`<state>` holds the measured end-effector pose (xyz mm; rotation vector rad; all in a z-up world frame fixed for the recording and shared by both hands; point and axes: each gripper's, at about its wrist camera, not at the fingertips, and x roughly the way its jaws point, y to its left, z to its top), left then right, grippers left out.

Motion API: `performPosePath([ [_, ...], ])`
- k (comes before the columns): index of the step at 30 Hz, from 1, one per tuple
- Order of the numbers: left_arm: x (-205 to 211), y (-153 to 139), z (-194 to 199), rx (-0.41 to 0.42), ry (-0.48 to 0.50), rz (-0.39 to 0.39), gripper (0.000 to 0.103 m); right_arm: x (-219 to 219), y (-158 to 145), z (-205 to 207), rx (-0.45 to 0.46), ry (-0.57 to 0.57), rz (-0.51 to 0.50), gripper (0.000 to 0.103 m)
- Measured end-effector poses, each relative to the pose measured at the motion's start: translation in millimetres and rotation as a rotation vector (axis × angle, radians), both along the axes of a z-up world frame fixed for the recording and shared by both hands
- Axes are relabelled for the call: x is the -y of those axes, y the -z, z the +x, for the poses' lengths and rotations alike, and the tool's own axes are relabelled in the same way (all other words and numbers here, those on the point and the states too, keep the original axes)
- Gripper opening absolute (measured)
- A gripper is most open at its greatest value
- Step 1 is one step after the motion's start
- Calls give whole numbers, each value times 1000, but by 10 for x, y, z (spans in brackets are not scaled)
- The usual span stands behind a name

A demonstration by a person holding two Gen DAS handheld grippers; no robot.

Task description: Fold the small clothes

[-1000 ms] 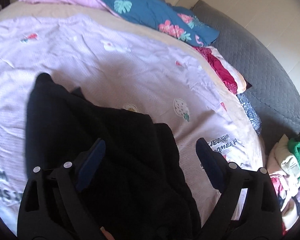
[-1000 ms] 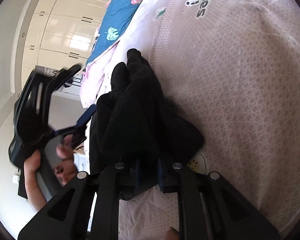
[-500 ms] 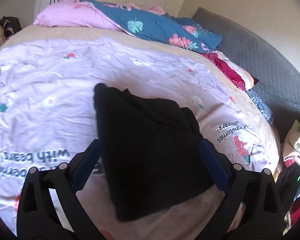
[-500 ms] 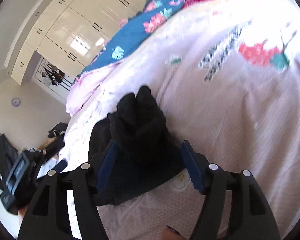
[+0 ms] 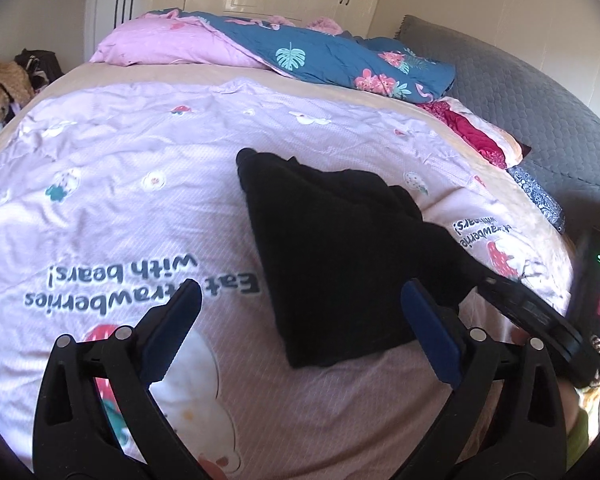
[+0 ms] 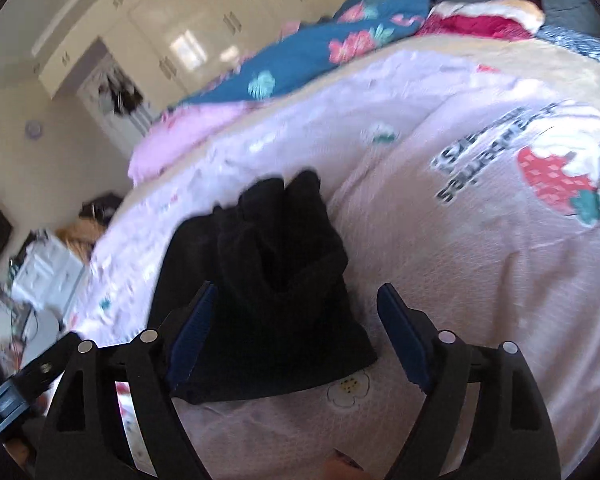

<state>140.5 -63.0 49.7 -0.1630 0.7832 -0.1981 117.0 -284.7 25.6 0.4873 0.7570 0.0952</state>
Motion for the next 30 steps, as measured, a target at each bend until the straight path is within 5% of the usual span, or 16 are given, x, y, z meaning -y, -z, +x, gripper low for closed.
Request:
performPosePath([
  [2,-45,21,-54,-4,-9,-18,93,34,94,85,-41,21,-28,55],
  [7,-72,2,-188,12,-19,-9,93,115,285,54,-161,80,-47,55],
  [11,-72,-31,-302,30,-15,-11,94,-18,34,-139,-73,85,-140,60],
  [15,-81,-59,-432,54,-16,13,94,-119,-269,-478,56,78,-200,86],
  [18,-113,-79,-528,64,-21,10,94,-188,-435,-794,146,51,-222,93],
  [30,-164,-33,-919,91,-42,2,94,-457,-459,-1414,164,-39,-312,98],
])
